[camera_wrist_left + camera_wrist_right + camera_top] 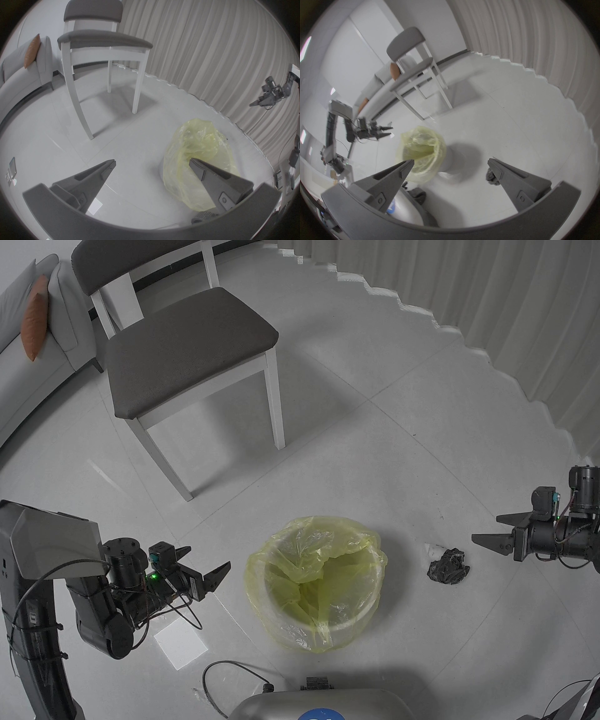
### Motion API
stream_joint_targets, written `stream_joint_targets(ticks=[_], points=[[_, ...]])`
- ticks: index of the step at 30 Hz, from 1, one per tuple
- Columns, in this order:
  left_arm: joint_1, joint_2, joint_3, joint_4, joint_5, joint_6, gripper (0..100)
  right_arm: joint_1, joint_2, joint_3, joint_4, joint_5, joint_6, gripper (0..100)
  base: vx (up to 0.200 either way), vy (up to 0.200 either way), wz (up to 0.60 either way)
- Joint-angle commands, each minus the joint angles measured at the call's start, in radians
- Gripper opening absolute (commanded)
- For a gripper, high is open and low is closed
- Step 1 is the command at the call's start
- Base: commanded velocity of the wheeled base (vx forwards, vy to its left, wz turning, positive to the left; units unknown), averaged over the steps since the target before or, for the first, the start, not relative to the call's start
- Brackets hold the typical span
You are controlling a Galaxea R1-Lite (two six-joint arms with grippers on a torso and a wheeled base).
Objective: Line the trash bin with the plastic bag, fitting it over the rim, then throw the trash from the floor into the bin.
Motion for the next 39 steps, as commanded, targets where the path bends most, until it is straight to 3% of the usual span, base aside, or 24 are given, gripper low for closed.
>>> stream_joint_targets(ticks=[1, 6, 15, 24, 29, 39], points=[[-0.045, -0.169, 0.06, -0.018, 0.029, 0.008, 100, -0.02, 0.213, -0.206, 0.148, -0.085, -0.095, 100, 0.0, 0.0, 0.0], [-0.103, -0.229, 0.091, -0.018, 0.059, 0.011, 100, -0.026, 0.333, -0.309, 0.197, -0.175, -0.147, 100, 0.0, 0.0, 0.0], [-0.174, -0.267, 0.109, -0.018, 0.157, 0.102, 100, -0.015, 0.574, -0.453, 0.2, -0.225, -0.15, 100, 0.0, 0.0, 0.0], [-0.183, -0.352, 0.164, -0.018, 0.17, 0.12, 100, -0.024, 0.684, -0.53, 0.214, -0.221, -0.185, 100, 0.0, 0.0, 0.0], [-0.18, -0.388, 0.218, -0.018, 0.175, 0.2, 100, -0.044, 0.756, -0.622, 0.252, -0.225, -0.193, 100, 0.0, 0.0, 0.0], [-0.188, -0.385, 0.235, -0.018, 0.178, 0.203, 100, -0.061, 0.856, -0.705, 0.261, -0.228, -0.21, 100, 0.0, 0.0, 0.0]])
